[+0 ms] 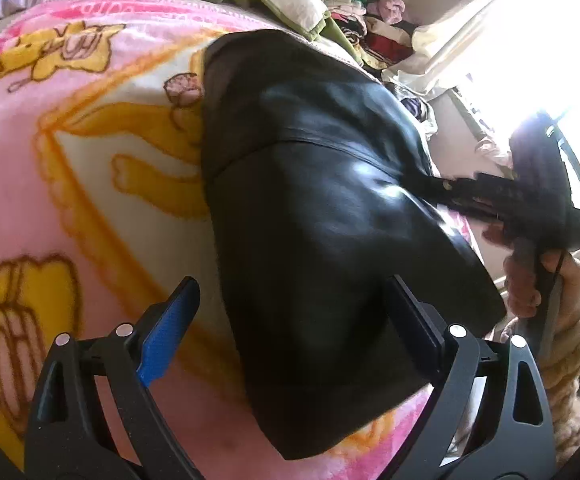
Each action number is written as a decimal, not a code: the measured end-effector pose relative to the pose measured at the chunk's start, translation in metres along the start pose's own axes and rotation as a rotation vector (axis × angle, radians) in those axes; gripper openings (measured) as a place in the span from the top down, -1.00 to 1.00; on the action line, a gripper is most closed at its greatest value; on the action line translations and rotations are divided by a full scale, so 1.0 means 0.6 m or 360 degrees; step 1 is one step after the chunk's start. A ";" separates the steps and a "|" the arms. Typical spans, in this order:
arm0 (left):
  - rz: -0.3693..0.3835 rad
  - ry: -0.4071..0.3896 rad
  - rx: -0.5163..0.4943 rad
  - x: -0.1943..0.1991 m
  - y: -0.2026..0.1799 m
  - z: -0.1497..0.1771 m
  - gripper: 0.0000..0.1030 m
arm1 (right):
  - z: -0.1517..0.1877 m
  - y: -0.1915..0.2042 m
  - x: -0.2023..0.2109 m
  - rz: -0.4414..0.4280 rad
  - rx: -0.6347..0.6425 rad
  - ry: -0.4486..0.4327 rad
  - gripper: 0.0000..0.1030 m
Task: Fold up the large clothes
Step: 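Fold the lifted jacket end over onto the rest of the bundle with both tools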
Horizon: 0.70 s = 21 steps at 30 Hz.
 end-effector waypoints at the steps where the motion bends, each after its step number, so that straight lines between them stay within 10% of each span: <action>1: -0.0029 -0.0015 -0.0015 0.005 -0.003 -0.001 -0.66 | -0.006 0.017 0.010 -0.0049 0.0059 -0.0079 0.71; 6: -0.0011 -0.0037 -0.0058 0.017 -0.022 -0.013 -0.80 | -0.009 0.055 0.094 -0.0234 0.0247 -0.0424 0.75; 13: -0.0024 0.0109 -0.0114 -0.051 -0.047 0.015 -0.80 | 0.046 -0.098 0.007 -0.0267 -0.0010 -0.0337 0.70; 21: -0.0107 0.0076 -0.0144 -0.047 -0.055 0.017 -0.83 | 0.087 -0.114 0.020 -0.0304 -0.0131 -0.0414 0.38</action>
Point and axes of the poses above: each gripper's, at about its wrist camera, not at the fingertips, and x roughly against the way its jaws point, y to its left, z to its underside, the point moved 6 cm from there along -x, roughly the way its jaws point, and after that the axes turned 7 degrees about y, right-handed, at the moved point
